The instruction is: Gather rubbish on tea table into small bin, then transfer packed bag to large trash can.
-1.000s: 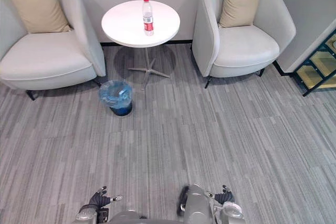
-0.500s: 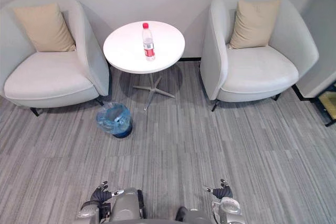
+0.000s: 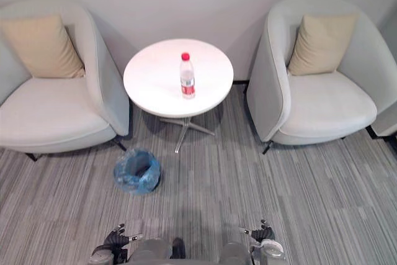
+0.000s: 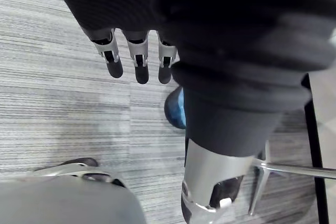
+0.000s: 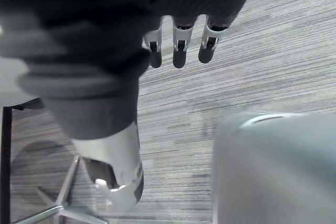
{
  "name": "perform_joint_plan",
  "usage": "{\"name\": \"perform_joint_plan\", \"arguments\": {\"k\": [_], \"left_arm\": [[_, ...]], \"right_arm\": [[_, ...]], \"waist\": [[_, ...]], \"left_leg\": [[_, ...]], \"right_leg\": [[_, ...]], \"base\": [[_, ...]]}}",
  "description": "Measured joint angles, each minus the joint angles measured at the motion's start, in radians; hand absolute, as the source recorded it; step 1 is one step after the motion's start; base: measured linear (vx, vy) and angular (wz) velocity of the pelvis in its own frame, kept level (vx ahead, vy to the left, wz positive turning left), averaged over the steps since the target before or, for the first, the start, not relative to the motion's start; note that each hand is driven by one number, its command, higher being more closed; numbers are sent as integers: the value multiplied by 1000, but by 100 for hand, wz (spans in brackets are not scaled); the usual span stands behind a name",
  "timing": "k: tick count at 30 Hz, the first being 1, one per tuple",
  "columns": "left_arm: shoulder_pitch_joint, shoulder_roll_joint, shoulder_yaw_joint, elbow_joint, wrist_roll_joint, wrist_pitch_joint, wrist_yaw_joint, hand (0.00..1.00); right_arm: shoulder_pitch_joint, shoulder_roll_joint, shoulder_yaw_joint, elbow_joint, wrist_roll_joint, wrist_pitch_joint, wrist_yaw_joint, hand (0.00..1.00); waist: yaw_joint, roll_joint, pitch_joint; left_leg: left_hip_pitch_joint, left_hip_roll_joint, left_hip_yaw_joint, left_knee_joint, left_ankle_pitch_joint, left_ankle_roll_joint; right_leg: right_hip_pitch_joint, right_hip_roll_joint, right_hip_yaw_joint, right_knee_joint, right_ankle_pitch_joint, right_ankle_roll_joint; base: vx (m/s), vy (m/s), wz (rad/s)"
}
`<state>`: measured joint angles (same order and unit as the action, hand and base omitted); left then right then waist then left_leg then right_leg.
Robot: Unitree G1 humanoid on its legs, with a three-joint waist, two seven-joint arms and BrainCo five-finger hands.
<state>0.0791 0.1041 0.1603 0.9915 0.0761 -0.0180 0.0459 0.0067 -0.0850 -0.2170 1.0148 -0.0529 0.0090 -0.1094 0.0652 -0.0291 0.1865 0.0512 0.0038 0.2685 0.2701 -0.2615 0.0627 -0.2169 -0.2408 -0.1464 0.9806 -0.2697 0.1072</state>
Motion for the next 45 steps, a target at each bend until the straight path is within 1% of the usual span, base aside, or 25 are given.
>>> {"name": "perform_joint_plan", "arguments": {"k": [1,2,3,4,5,6,7,8,9,10,12,14,15,16,17,18,21,22,23,26,31,36,38,42,45], "left_arm": [[-4,-1,0,0,-4,0,0,0],[-14,-2,1,0,-6,-1,1,0],[-18,-3,1,0,-6,0,1,0],[-22,-4,1,0,-7,-2,1,0],[-22,-3,1,0,-7,-2,1,0],[-18,0,2,1,-7,-3,1,0],[-19,-3,4,4,-8,-2,1,0],[-28,-21,7,17,-14,-5,-1,0],[-33,-23,9,22,-16,-5,0,0],[-33,-27,9,22,-16,-5,1,0],[-38,-40,15,20,-16,-6,1,0],[-42,-62,43,17,-16,-7,0,0],[-41,-79,48,3,-17,-7,-2,0],[-40,-82,49,-4,-18,-7,-2,0],[-39,-86,48,-20,-18,-8,-2,0],[-39,-86,48,-22,-18,-8,-2,0],[-41,-90,47,-23,-18,-7,-2,0],[-41,-94,43,-23,-18,-7,-1,0],[-39,-90,40,-13,-18,-6,-1,0],[-35,-75,38,-13,-17,-7,-1,0],[-27,-64,38,0,-16,-7,-1,0],[-26,-45,24,16,-15,-8,-2,0],[-29,-33,2,22,-14,-7,-2,0],[-18,10,-38,40,7,-7,-2,0],[8,30,-51,40,15,-7,-2,0]], "right_arm": [[0,0,0,0,0,0,3,0],[0,-1,-2,-4,3,-2,5,0],[-1,-4,-1,-6,1,-2,5,0],[-3,-6,-1,-8,1,-1,5,0],[-7,-5,0,-9,1,-1,5,0],[7,-6,0,-7,1,0,5,0],[17,-9,-1,-5,1,0,4,0],[22,-20,-3,8,1,1,3,0],[12,-24,-8,10,1,0,3,0],[7,-29,-13,12,1,0,2,0],[12,-26,-15,12,1,1,2,0],[14,-13,-12,8,3,-1,1,0],[22,-5,-1,-14,4,-1,-1,0],[24,-2,-1,-15,4,-2,-1,0],[28,2,-1,-17,6,-2,-2,0],[25,9,-2,-22,13,-1,-3,0],[20,12,-5,-56,14,-3,-5,0],[22,4,-13,-59,14,-2,-5,0],[22,10,-14,-50,14,0,-5,0],[34,31,-20,-48,13,0,-5,0],[46,32,-23,-47,12,-1,-5,0],[29,9,-43,-6,5,-1,-22,0],[27,-10,-38,-8,2,-1,-23,0],[31,-73,29,-100,-3,-2,-24,0],[34,-123,52,-259,-32,-17,-25,0]], "waist": [[-2,3,1],[-3,14,8],[-7,17,10],[-23,23,13],[-34,24,16],[-47,1,5],[-51,-9,-1],[-37,22,-7],[-25,29,-6],[-30,37,-5],[-33,51,-9],[-33,53,-9],[-29,56,-7],[-26,56,-7],[-20,56,-7],[-20,54,-6],[-21,62,-11],[-21,77,-15],[-19,78,-23],[-18,43,-30],[-20,40,-31],[-22,38,-36],[-22,39,-36],[-22,36,-45],[-24,39,-59]], "left_leg": [[20,5,-5,-13,0,0],[48,22,-25,-30,-2,-3],[55,29,-33,-33,-2,-4],[72,48,-65,-44,-4,-7],[89,64,-99,-55,-9,-20],[102,61,-137,-67,-19,-58],[109,63,-160,-69,-30,-83],[119,95,-190,-80,-25,-105],[120,102,-197,-79,-14,-122],[125,112,-215,-76,-1,-143],[109,134,-238,-20,13,-168],[35,158,-242,156,35,-205],[-69,205,-223,396,58,-221],[-82,212,-212,419,55,-215],[-117,236,-168,471,38,-190],[-146,240,-121,453,23,-165],[-186,219,-65,271,24,-153],[-196,204,-64,145,118,-143],[-178,188,-63,102,137,-132],[-134,130,-53,4,168,-112],[-48,82,-37,-120,213,-105],[-14,82,-54,-239,280,-115],[-11,82,-71,-257,288,-115],[-7,80,-84,-279,295,-111],[-6,63,-132,-311,302,-108]], "right_leg": [[-22,6,-18,-21,-8,-13],[-62,34,-39,-93,-17,-29],[-71,46,-42,-124,-17,-29],[-92,80,-41,-240,-13,-31],[-103,110,-13,-388,18,-29],[-95,128,31,-543,138,-32],[-77,131,33,-555,214,-62],[-65,158,12,-547,197,-88],[-73,162,6,-524,167,-94],[-71,162,-11,-495,132,-106],[-34,167,-47,-501,100,-120],[29,173,-83,-545,89,-131],[113,183,-122,-605,85,-139],[126,186,-126,-612,85,-140],[171,190,-140,-640,83,-144],[200,185,-153,-664,84,-143],[221,167,-155,-671,82,-131],[221,167,-155,-666,76,-109],[225,163,-143,-665,69,-84],[242,128,-129,-711,84,-58],[274,110,-115,-748,94,-44],[271,137,-107,-776,113,-61],[264,144,-99,-777,119,-68],[258,154,-81,-798,137,-70],[241,154,-66,-818,145,-62]], "base": [[351,-53,24],[280,-76,23],[343,-147,48],[334,-202,73],[423,-288,105],[361,-273,102],[384,-254,67],[357,-248,29],[400,-287,16],[244,-211,22],[268,-230,47],[284,-238,62],[210,-147,53],[235,-117,46],[172,-31,23],[146,-14,24],[138,66,9],[141,138,12],[151,117,14],[118,90,11],[40,41,-5],[-15,-53,-4],[-29,-54,-8],[-38,-7,-15],[-32,35,-10]]}}
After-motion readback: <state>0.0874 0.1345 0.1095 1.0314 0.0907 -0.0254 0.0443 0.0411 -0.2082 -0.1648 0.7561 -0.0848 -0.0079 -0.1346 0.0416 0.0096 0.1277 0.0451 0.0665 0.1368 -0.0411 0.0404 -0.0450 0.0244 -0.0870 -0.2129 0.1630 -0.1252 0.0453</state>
